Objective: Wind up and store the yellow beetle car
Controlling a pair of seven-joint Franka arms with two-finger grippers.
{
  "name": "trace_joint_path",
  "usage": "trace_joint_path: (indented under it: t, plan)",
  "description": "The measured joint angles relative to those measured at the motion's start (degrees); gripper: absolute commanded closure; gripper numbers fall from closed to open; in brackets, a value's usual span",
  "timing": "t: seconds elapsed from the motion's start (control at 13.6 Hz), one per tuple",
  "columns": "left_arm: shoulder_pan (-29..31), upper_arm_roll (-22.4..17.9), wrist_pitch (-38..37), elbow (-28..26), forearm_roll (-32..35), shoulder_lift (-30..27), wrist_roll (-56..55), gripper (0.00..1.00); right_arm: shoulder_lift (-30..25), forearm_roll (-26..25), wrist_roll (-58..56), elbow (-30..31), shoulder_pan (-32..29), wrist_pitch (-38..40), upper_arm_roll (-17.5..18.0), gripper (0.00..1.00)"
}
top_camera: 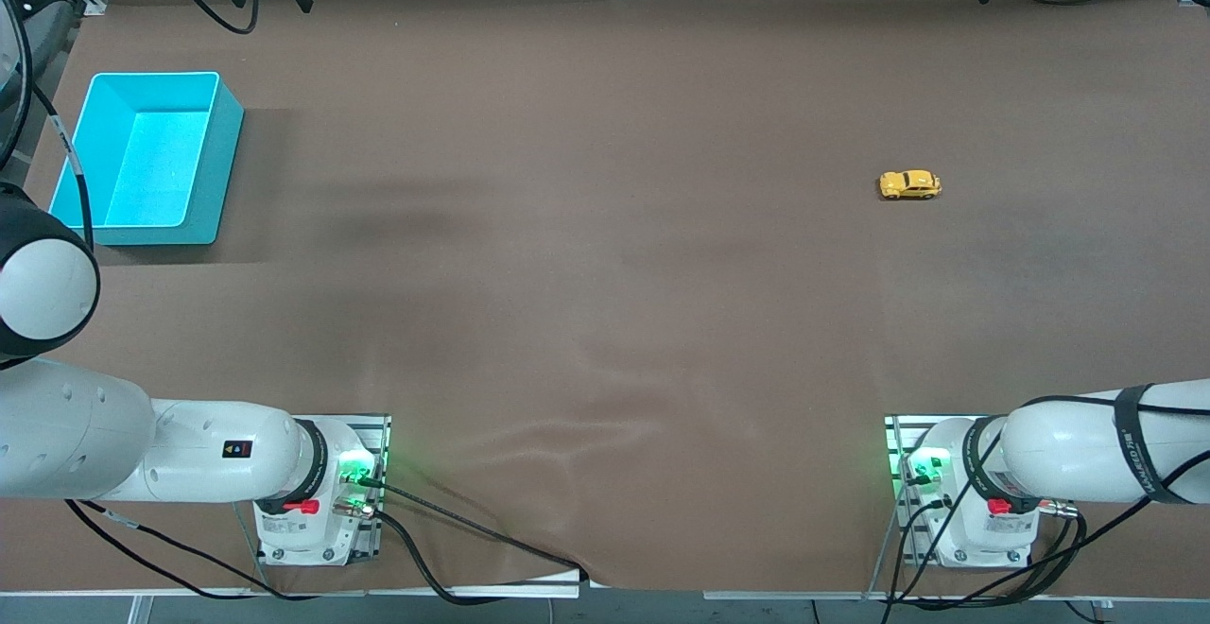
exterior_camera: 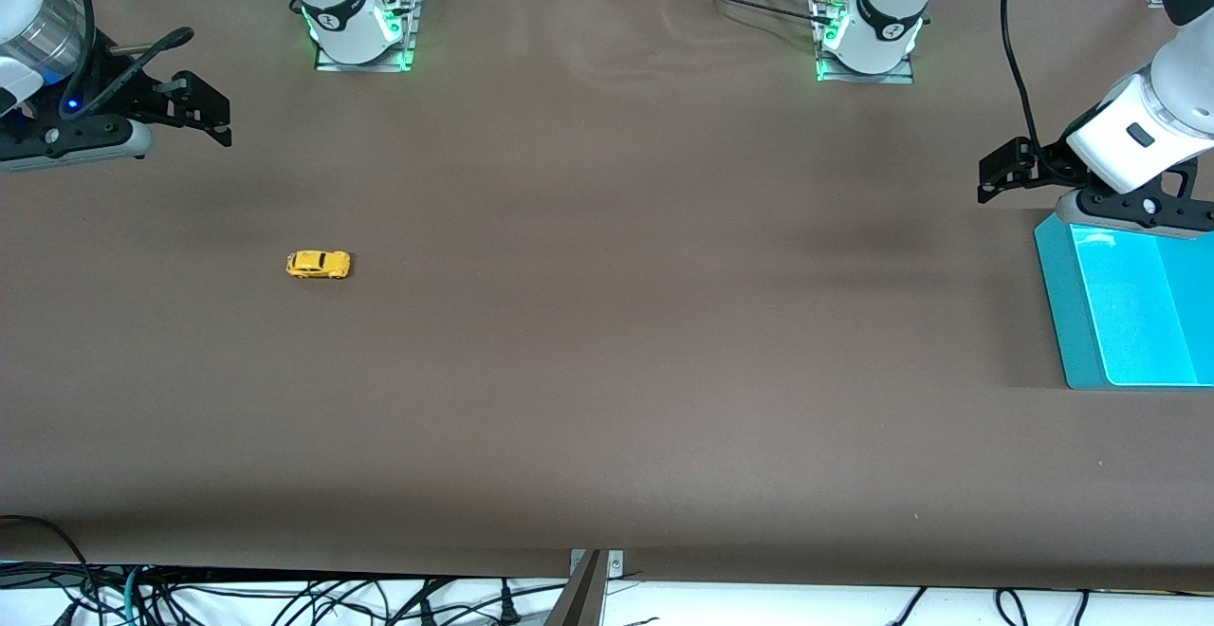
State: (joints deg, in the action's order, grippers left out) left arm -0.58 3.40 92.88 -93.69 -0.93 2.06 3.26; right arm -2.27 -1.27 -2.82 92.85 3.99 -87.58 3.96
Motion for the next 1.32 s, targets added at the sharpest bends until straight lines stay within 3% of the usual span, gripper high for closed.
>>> trace_joint_path:
  t: [1.32]
  plan:
    - [0.3, 0.0, 0.9, 0.0, 0.0, 0.2, 0.2, 0.00, -0.5, 0.0, 0.0, 0.0, 0.0, 0.1, 0.0, 0.00]
